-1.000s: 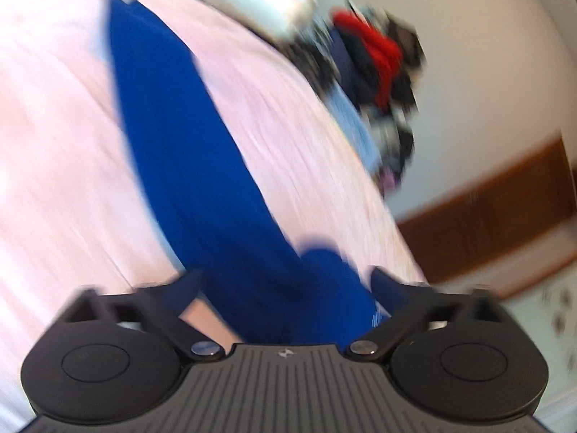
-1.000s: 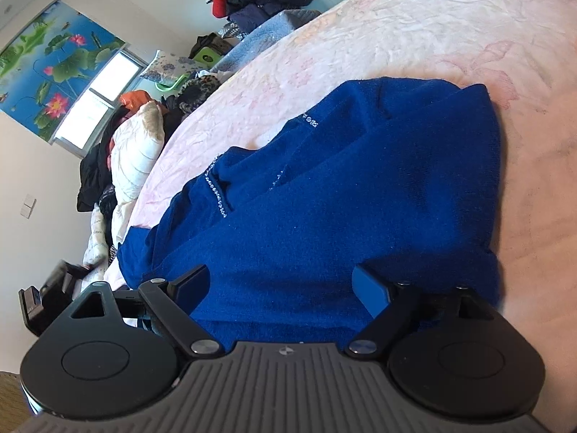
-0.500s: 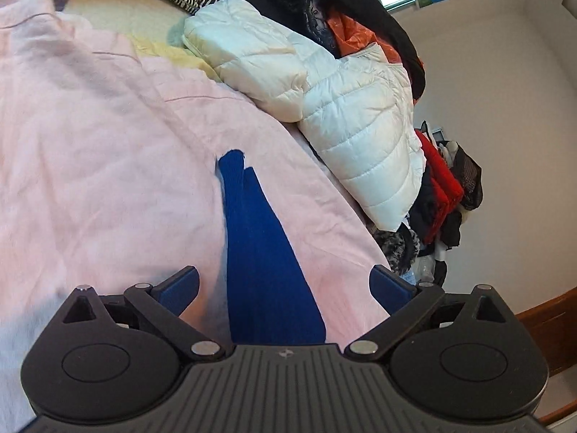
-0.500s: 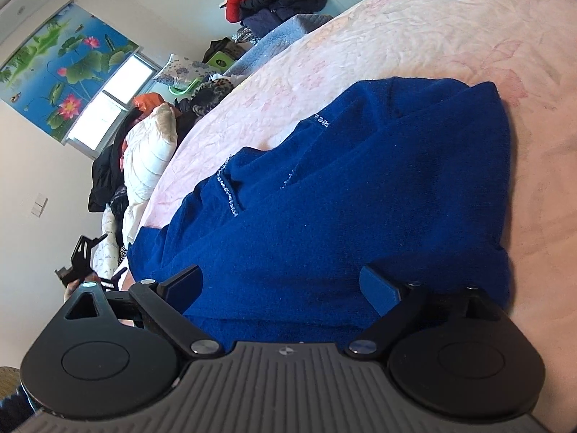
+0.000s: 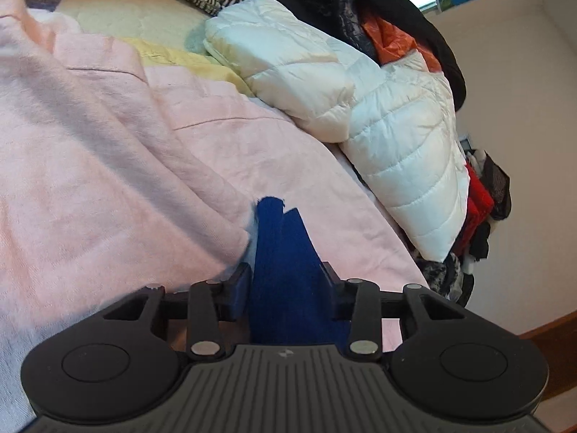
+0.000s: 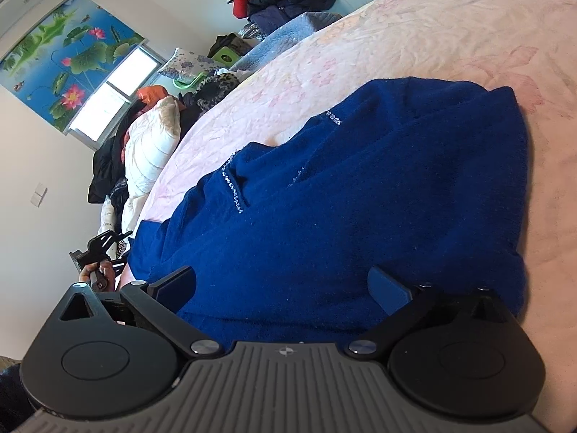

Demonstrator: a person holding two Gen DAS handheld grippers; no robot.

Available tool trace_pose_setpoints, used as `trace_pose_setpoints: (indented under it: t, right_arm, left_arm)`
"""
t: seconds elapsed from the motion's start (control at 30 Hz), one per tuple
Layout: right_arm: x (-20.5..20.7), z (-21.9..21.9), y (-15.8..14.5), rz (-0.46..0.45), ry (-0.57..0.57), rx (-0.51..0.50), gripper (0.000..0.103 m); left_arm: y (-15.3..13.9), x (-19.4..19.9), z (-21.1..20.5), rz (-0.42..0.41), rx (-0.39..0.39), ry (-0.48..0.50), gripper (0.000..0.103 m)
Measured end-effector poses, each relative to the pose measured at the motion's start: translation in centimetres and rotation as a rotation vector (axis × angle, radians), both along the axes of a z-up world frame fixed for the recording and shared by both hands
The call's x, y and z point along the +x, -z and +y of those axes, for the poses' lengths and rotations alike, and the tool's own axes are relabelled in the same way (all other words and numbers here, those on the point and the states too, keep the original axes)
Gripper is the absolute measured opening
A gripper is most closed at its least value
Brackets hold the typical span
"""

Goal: Fold small clothes

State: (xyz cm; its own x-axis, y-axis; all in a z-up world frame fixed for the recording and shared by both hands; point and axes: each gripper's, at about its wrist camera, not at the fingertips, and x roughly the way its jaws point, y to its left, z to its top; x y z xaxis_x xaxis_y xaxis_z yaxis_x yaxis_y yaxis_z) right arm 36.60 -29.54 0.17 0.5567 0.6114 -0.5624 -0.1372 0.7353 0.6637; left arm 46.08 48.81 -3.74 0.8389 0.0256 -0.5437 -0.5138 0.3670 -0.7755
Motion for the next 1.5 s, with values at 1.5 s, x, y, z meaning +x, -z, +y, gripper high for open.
trace_pose_setpoints:
  t: [1.5]
  right_arm:
    - [11.6, 27.1, -4.1, 0.111, -0.383, 0.022, 0.077]
  left_arm:
    - [-4.6, -11.4, -34.9, -0.220, 0.976, 0.818, 0.004]
